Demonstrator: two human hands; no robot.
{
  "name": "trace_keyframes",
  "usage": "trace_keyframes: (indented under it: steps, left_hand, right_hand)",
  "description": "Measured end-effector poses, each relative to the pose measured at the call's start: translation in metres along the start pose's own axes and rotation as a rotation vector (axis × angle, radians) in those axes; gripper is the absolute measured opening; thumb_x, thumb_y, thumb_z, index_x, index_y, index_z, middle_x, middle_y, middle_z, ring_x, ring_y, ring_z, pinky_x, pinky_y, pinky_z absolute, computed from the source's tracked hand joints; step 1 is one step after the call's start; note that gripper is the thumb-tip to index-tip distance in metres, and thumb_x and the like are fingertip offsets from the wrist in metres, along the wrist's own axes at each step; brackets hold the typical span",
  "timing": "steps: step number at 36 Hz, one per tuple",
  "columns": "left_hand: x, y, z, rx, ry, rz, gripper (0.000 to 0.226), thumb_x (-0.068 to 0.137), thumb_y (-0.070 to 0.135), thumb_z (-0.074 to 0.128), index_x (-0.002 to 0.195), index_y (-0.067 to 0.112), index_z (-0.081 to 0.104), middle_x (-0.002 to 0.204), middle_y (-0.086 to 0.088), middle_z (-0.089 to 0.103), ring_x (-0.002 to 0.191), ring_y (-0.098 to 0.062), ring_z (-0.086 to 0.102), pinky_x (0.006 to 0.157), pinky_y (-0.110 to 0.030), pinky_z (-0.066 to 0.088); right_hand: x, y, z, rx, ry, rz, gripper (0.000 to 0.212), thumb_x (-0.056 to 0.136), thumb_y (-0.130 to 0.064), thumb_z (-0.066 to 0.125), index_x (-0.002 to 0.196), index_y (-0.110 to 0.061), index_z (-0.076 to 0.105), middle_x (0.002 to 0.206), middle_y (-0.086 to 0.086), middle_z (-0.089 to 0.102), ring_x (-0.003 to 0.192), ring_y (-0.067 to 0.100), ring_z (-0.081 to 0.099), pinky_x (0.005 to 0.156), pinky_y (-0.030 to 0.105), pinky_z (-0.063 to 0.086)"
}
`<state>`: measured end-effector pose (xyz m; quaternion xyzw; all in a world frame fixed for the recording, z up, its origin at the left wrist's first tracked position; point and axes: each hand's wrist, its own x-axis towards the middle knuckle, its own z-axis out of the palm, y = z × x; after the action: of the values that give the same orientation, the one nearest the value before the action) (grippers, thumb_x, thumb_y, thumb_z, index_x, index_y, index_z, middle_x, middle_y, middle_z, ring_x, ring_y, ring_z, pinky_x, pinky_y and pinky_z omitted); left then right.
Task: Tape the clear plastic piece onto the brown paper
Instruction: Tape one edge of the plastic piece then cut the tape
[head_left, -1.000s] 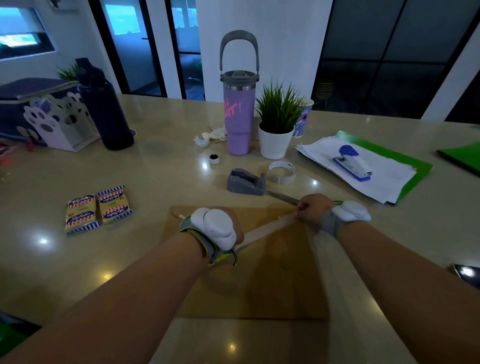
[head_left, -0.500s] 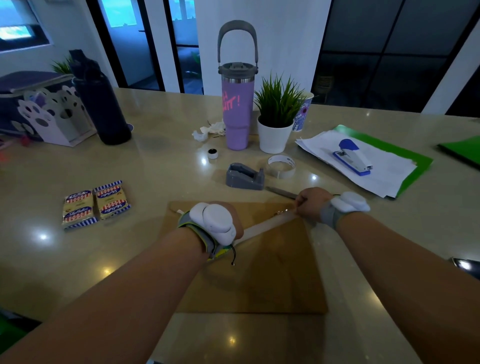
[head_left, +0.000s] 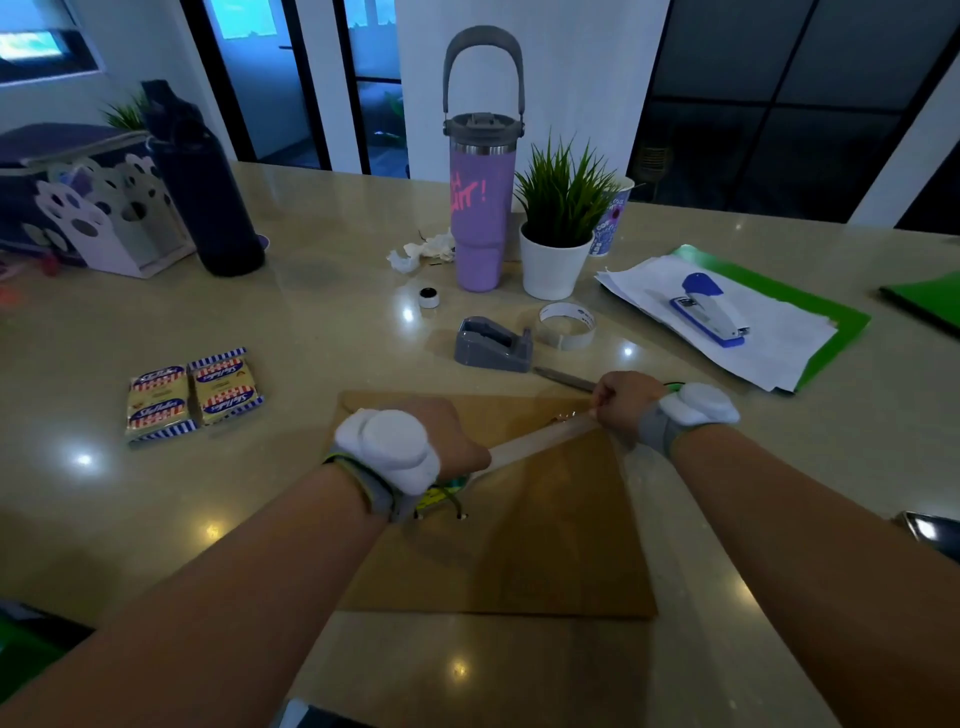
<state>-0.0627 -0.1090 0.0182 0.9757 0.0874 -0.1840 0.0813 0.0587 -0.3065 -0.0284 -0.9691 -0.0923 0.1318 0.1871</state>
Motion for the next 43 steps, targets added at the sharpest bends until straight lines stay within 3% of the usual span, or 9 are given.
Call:
trace_keyframes:
  steps: [3, 6, 12, 17, 21, 30, 34, 37, 43]
  left_hand:
    - [-0.004, -0.019, 0.004, -0.175, -0.009, 0.031, 0.047, 0.079, 0.059, 0.050, 0.057, 0.018, 0.053, 0.058, 0.002, 0.050, 0.056, -0.015, 0.050, 0.061, -0.026, 0.041]
    - [-0.012, -0.037, 0.006, -0.358, -0.015, 0.133, 0.032, 0.078, 0.059, 0.054, 0.073, 0.027, 0.055, 0.067, 0.011, 0.053, 0.063, -0.005, 0.051, 0.058, -0.020, 0.041]
    - [-0.022, -0.063, 0.019, -0.523, 0.032, 0.289, 0.040, 0.047, 0.068, 0.058, 0.073, 0.039, 0.053, 0.078, 0.016, 0.058, 0.072, 0.000, 0.056, 0.062, -0.014, 0.043]
    - [-0.027, -0.076, 0.031, -0.633, 0.112, 0.378, 0.022, 0.071, 0.031, 0.076, 0.072, 0.037, 0.054, 0.069, 0.010, 0.057, 0.062, 0.010, 0.057, 0.053, -0.007, 0.042]
    - [-0.027, -0.079, 0.035, -0.658, 0.152, 0.412, 0.023, 0.075, 0.022, 0.073, 0.070, 0.030, 0.052, 0.064, 0.006, 0.052, 0.057, 0.010, 0.054, 0.054, -0.006, 0.042]
    - [-0.023, -0.084, 0.045, -0.694, 0.165, 0.426, 0.030, 0.059, 0.058, 0.062, 0.081, 0.038, 0.054, 0.077, 0.010, 0.059, 0.068, 0.011, 0.056, 0.062, -0.015, 0.042]
    - [-0.022, -0.084, 0.048, -0.695, 0.163, 0.450, 0.049, 0.048, 0.077, 0.057, 0.084, 0.045, 0.052, 0.080, 0.014, 0.060, 0.072, 0.009, 0.057, 0.060, -0.009, 0.045]
    - [-0.024, -0.082, 0.047, -0.673, 0.162, 0.459, 0.036, 0.055, 0.068, 0.051, 0.085, 0.047, 0.049, 0.082, 0.017, 0.059, 0.072, 0.006, 0.057, 0.059, -0.007, 0.042]
    - [-0.027, -0.076, 0.043, -0.665, 0.139, 0.499, 0.021, 0.068, 0.052, 0.057, 0.086, 0.049, 0.048, 0.087, 0.022, 0.058, 0.076, 0.020, 0.054, 0.063, -0.001, 0.043]
  right_hand:
    - [-0.001, 0.000, 0.001, -0.009, -0.010, -0.014, 0.011, 0.084, -0.018, 0.057, 0.094, -0.015, 0.061, 0.099, 0.006, 0.060, 0.093, 0.024, 0.056, 0.079, 0.028, 0.043]
    - [-0.003, -0.001, 0.003, -0.021, 0.002, -0.030, 0.003, 0.085, -0.018, 0.056, 0.088, -0.018, 0.057, 0.107, 0.009, 0.063, 0.101, 0.028, 0.058, 0.078, 0.029, 0.042]
    - [-0.005, 0.002, 0.003, 0.002, 0.038, -0.003, 0.019, 0.085, -0.020, 0.058, 0.102, -0.011, 0.060, 0.111, 0.012, 0.064, 0.102, 0.029, 0.058, 0.078, 0.028, 0.042]
    - [-0.010, 0.002, 0.007, 0.058, 0.109, 0.025, 0.009, 0.084, -0.019, 0.058, 0.092, -0.015, 0.056, 0.106, 0.013, 0.064, 0.093, 0.030, 0.058, 0.073, 0.028, 0.042]
    - [-0.015, 0.004, 0.011, 0.101, 0.183, 0.010, 0.008, 0.083, -0.018, 0.057, 0.088, -0.016, 0.050, 0.101, 0.014, 0.062, 0.083, 0.027, 0.055, 0.069, 0.030, 0.042]
    - [-0.035, 0.014, 0.015, 0.095, 0.228, -0.106, 0.010, 0.085, -0.014, 0.057, 0.092, -0.011, 0.050, 0.094, 0.008, 0.048, 0.084, 0.023, 0.048, 0.075, 0.031, 0.040]
    - [-0.039, 0.016, 0.019, 0.054, 0.190, -0.064, 0.023, 0.085, -0.017, 0.058, 0.107, -0.010, 0.058, 0.110, 0.011, 0.053, 0.098, 0.027, 0.053, 0.087, 0.035, 0.044]
    - [-0.045, 0.011, 0.020, 0.003, 0.176, -0.089, 0.027, 0.087, -0.018, 0.056, 0.113, -0.014, 0.057, 0.121, 0.010, 0.051, 0.110, 0.027, 0.051, 0.094, 0.035, 0.043]
    - [-0.055, -0.002, 0.030, -0.137, 0.055, -0.283, 0.042, 0.091, -0.021, 0.049, 0.132, -0.014, 0.046, 0.140, 0.009, 0.043, 0.129, 0.027, 0.040, 0.109, 0.031, 0.028]
